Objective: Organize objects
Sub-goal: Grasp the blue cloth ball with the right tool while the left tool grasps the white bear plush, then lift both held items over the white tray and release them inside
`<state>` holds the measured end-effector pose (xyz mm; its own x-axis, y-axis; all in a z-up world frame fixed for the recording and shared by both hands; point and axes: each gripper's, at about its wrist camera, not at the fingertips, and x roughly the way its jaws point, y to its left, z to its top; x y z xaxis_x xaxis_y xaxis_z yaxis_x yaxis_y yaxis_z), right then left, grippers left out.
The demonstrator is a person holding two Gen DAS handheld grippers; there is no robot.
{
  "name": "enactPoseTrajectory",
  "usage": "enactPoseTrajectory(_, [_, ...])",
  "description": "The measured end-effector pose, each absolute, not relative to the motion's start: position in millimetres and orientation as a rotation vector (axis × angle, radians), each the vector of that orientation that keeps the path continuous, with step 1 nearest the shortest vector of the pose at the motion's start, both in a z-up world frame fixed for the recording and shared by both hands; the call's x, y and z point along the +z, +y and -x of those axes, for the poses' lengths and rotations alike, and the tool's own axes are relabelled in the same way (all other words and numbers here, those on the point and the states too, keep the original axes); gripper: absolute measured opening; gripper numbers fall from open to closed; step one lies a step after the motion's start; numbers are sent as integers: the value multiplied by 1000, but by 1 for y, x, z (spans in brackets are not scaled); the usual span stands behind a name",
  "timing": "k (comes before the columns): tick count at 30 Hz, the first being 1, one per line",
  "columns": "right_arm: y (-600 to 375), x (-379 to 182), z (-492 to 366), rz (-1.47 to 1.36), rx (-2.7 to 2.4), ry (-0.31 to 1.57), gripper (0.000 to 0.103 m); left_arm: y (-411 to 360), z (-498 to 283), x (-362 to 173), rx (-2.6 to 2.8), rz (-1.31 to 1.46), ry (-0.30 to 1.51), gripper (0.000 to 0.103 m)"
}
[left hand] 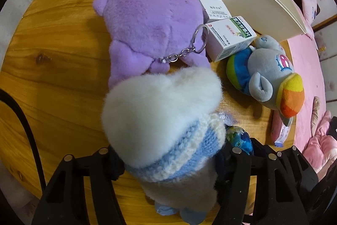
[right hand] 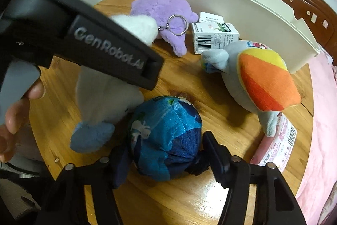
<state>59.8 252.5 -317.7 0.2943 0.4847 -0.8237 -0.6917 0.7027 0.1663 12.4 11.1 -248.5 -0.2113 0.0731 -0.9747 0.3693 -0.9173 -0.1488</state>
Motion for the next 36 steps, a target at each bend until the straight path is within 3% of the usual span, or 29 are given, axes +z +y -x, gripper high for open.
enactPoseTrajectory(8, [238,-308,-56,149,743,1043,56,9,-29,-231,-2254,-1837,521,65])
enactPoseTrajectory(14, [216,-278,-43,69,710,1014,56,11,-43,-177,-2341,-1810,479,65])
enactPoseTrajectory(27, [171,-135,-56,-149,565,783,56,-6,45,-41,-2661,-1588,371,65])
enactPoseTrajectory(36, [152,-55,-64,-263,451,647,56,-3,90,10,-2875,-1475,273,65])
